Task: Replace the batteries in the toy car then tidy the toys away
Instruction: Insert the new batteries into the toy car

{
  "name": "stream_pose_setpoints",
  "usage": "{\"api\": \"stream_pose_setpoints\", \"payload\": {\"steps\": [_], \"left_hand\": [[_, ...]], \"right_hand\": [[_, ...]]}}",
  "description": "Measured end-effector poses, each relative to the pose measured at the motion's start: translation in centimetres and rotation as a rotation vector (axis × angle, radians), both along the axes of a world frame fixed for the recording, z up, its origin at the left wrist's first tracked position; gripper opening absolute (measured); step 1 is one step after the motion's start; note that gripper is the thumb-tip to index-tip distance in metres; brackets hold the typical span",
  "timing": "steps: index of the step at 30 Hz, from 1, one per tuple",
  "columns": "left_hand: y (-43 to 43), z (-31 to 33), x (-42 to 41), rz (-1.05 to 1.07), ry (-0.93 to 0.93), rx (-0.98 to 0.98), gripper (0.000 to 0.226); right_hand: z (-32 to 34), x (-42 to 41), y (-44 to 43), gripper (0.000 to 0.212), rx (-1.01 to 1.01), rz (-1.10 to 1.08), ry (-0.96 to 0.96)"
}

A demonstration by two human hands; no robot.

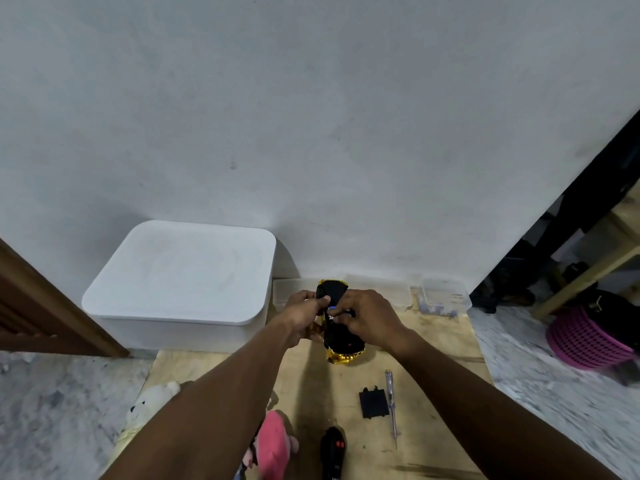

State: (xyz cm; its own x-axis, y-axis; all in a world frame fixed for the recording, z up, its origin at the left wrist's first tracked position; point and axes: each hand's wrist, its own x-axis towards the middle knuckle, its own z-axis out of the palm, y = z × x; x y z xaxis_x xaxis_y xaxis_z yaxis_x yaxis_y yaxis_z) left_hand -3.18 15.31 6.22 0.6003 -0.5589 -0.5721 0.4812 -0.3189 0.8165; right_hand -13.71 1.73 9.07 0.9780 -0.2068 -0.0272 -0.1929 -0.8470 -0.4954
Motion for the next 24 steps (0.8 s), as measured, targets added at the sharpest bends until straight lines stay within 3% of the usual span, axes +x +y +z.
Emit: {"api": "stream_pose_setpoints", "payload": {"steps": [6, 12, 18, 24], "left_hand": [[0.5, 0.1, 0.0, 0.022, 0.052, -0.025, 0.014], [0.6, 0.2, 0.9, 0.055, 0.043, -0.006, 0.019], [0.3, 0.3, 0.8, 0.082, 0.104, -0.069, 0.030], [0.1, 0.5, 0.7, 0.124, 0.134, -0.116, 0.029]], "right_hand": [[0.8, -0.4, 0.0, 0.031, 0.434, -0.274, -0.134], [1.7, -0.6, -0.4, 0.040, 0.579, -0.332, -0.171], [0.9, -0.4, 1.3, 0.027, 0.597, -0.466, -0.292], [0.0, -0.7, 2.0, 0.020, 0.389, -0.626, -0.386]]}}
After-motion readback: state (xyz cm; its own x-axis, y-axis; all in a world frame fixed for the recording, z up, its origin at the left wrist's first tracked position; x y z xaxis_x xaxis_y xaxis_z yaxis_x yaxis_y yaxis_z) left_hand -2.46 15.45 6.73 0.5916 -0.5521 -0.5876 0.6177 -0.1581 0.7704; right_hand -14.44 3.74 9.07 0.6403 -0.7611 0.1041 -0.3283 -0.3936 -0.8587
